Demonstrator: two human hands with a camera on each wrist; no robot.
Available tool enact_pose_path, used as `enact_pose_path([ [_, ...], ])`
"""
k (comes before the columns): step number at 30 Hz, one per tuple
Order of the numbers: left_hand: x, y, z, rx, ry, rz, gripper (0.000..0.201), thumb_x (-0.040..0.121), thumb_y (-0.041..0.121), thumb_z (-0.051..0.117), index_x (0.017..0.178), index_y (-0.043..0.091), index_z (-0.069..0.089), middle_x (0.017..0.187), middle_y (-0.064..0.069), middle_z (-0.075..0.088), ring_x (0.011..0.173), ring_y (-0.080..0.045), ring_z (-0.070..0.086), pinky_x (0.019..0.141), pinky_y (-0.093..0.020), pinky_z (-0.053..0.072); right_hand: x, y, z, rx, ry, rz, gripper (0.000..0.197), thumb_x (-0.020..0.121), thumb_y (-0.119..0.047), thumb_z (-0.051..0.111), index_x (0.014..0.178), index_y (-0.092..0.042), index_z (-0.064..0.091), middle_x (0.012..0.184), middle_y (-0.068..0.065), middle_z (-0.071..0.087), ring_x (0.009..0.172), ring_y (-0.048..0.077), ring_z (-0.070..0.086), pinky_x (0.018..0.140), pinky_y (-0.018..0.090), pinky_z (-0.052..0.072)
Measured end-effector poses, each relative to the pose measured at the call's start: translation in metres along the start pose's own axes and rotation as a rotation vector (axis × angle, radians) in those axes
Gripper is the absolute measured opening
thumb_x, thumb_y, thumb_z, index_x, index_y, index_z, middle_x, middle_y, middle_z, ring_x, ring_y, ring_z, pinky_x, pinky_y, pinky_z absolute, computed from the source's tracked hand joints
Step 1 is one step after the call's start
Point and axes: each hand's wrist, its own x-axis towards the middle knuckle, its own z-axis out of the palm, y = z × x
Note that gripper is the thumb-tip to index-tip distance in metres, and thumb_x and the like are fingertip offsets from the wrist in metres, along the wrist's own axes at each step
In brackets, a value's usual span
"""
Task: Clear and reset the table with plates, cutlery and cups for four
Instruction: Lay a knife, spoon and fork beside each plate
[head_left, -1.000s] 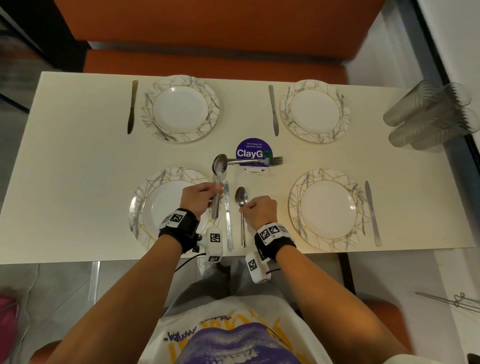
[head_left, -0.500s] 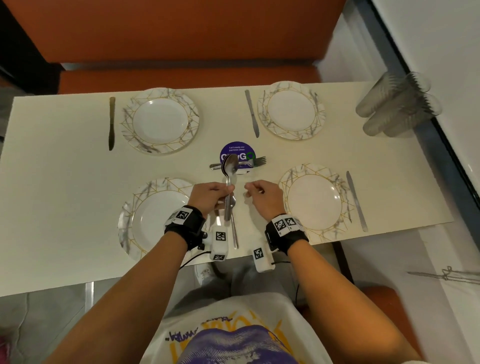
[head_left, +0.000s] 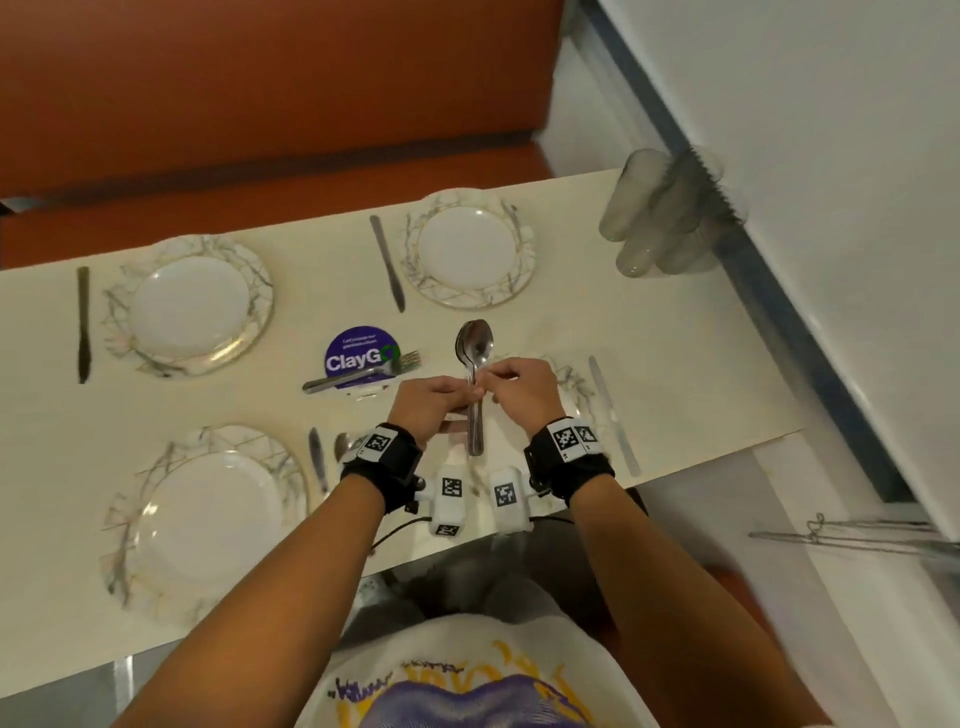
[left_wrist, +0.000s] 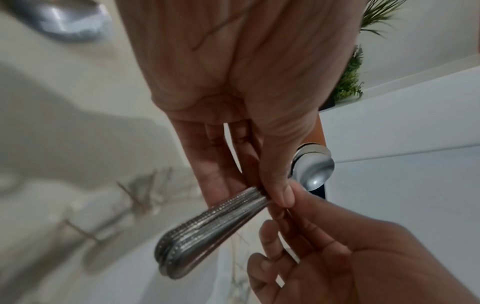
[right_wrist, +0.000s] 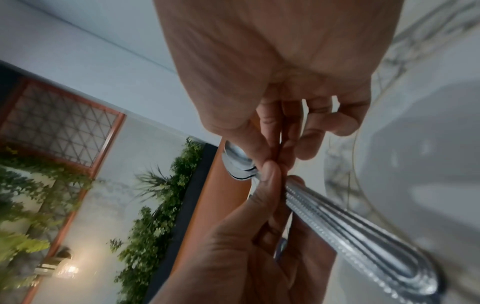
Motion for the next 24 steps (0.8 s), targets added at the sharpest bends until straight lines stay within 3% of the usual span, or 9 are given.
enact_pose_path([
  [3, 0.013, 0.005, 0.035, -0.066, 0.003, 0.008, 0.022, 0.086, 0.014, 0.081, 0.104, 0.0, 0.077, 0.096, -0.011, 0.079, 0.086, -0.018, 0.075, 0.076, -0.034, 0.064, 0.015, 0.004, -0.035, -0.011, 0.02, 0.017, 0.007, 0.084, -0.019, 0.075, 0.082, -0.024, 0.078, 0.084, -0.006, 0.077, 0.071, 0.011, 0.069, 0.076, 0.026, 0.057],
  [7, 0.029, 0.007, 0.083, -0.096, 0.041, -0.021, 0.022, 0.086, 0.012, 0.081, 0.104, -0.001, 0.078, 0.096, -0.013, 0.079, 0.082, -0.016, 0.076, 0.069, -0.027, 0.061, 0.045, 0.03, -0.109, -0.003, 0.103, 0.116, 0.004, 0.086, -0.023, 0.076, 0.083, -0.021, 0.077, 0.079, 0.004, 0.076, 0.066, 0.014, 0.069, 0.066, 0.023, 0.056],
  [11, 0.043, 0.001, 0.095, -0.112, 0.133, -0.049, 0.018, 0.086, 0.009, 0.081, 0.101, 0.0, 0.078, 0.085, -0.009, 0.078, 0.074, -0.018, 0.075, 0.064, -0.024, 0.059, 0.064, 0.078, -0.156, -0.155, 0.097, 0.199, 0.011, 0.087, -0.027, 0.074, 0.089, -0.018, 0.08, 0.08, 0.002, 0.074, 0.079, 0.021, 0.069, 0.076, 0.029, 0.055],
  [16, 0.053, -0.005, 0.099, -0.106, 0.22, -0.052, 0.013, 0.086, 0.012, 0.082, 0.096, 0.003, 0.079, 0.08, -0.006, 0.078, 0.071, -0.015, 0.071, 0.063, -0.022, 0.058, 0.063, 0.116, -0.181, -0.356, 0.061, 0.201, 0.013, 0.091, -0.017, 0.067, 0.088, -0.012, 0.079, 0.082, 0.0, 0.073, 0.08, 0.017, 0.065, 0.073, 0.022, 0.046],
  [20, 0.057, -0.01, 0.101, -0.094, 0.231, -0.06, 0.02, 0.081, 0.016, 0.086, 0.097, 0.005, 0.08, 0.092, -0.011, 0.079, 0.08, -0.019, 0.073, 0.072, -0.029, 0.06, 0.059, 0.129, -0.183, -0.388, 0.122, 0.167, 0.016, 0.081, -0.005, 0.065, 0.07, -0.008, 0.077, 0.065, 0.003, 0.07, 0.061, 0.014, 0.062, 0.047, 0.006, 0.038],
  [22, 0.058, -0.011, 0.103, -0.085, 0.223, -0.057, 0.021, 0.081, 0.016, 0.085, 0.099, 0.005, 0.08, 0.09, -0.01, 0.08, 0.08, -0.019, 0.074, 0.071, -0.029, 0.06, 0.056, 0.129, -0.181, -0.378, 0.148, 0.146, 0.023, 0.076, -0.001, 0.065, 0.058, -0.013, 0.07, 0.055, 0.0, 0.064, 0.054, 0.011, 0.056, 0.043, 0.009, 0.036],
  [24, 0.059, -0.012, 0.105, -0.078, 0.224, -0.057, 0.022, 0.082, 0.016, 0.085, 0.1, 0.004, 0.079, 0.091, -0.011, 0.08, 0.08, -0.019, 0.075, 0.07, -0.029, 0.06, 0.054, 0.128, -0.181, -0.379, 0.174, 0.135, 0.035, 0.073, 0.001, 0.065, 0.047, -0.021, 0.057, 0.047, -0.008, 0.053, 0.047, 0.007, 0.049, 0.044, 0.017, 0.037],
])
